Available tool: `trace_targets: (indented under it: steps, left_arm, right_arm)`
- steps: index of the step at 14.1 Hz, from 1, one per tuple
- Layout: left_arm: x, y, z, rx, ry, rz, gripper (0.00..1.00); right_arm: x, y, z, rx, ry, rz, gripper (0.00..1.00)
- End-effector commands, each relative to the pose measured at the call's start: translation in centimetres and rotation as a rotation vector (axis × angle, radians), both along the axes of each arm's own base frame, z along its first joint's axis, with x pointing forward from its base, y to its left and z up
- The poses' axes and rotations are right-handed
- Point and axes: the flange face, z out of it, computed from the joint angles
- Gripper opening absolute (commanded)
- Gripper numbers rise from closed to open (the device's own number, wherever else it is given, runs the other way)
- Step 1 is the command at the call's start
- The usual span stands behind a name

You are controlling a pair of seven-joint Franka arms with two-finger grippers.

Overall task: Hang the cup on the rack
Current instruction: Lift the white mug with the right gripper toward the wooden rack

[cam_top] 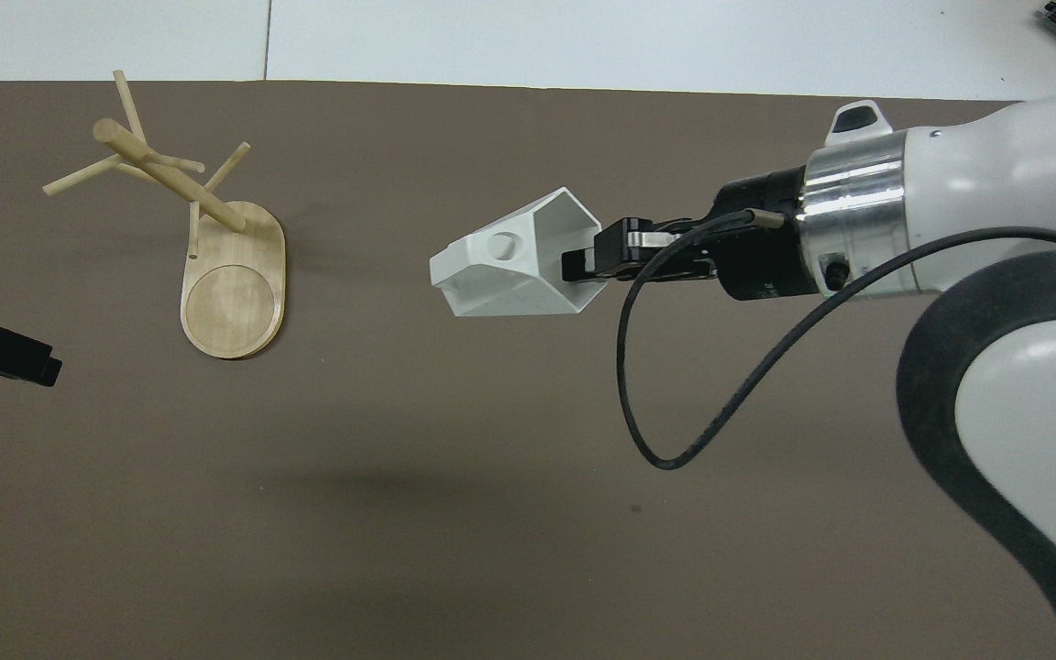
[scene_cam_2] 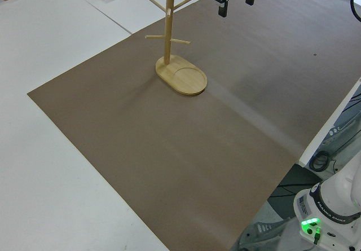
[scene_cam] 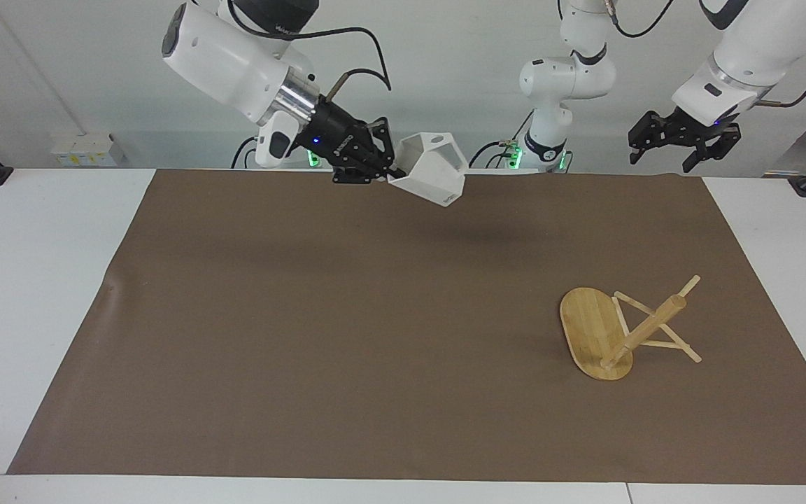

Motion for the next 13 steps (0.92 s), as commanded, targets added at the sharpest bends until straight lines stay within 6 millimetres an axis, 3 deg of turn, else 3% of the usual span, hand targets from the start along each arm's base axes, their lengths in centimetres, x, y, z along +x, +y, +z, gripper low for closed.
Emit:
trace_targets:
  steps: [1,3,6,7,9,13]
  left_arm:
    - [-0.4,1.2,0.2,0.0,-0.017,0.028,1.0]
    - [-0.5,1.5,0.8,-0.001,-0.037,0.027,1.0]
    - [0.9,1.4,1.4,-0.078,-0.144,-0.197,1.0]
    - [1.4,2.3,1.6,-0.124,-0.185,-0.25,1.0]
    - [1.8,2.1,2.1,-0.23,-0.245,-0.334,1.0]
    - [2.0,0.5,2.7,-0.375,-0.322,-0.509,1.0]
  right_arm:
    - [-1.0,2.9,-0.1,0.045,0.086,-0.043,0.0]
    - [-0.6,4.6,-2.0,0.113,0.145,-0.03,0.0]
    - [0.2,7.4,-4.1,0.224,0.183,-0.07,0.0]
    - [0.2,8.7,-4.7,0.234,0.183,-0.077,0.0]
    - [0.5,9.8,-5.8,0.246,0.185,-0.097,0.0]
    - [0.2,10.8,-5.6,0.267,0.184,-0.124,0.0]
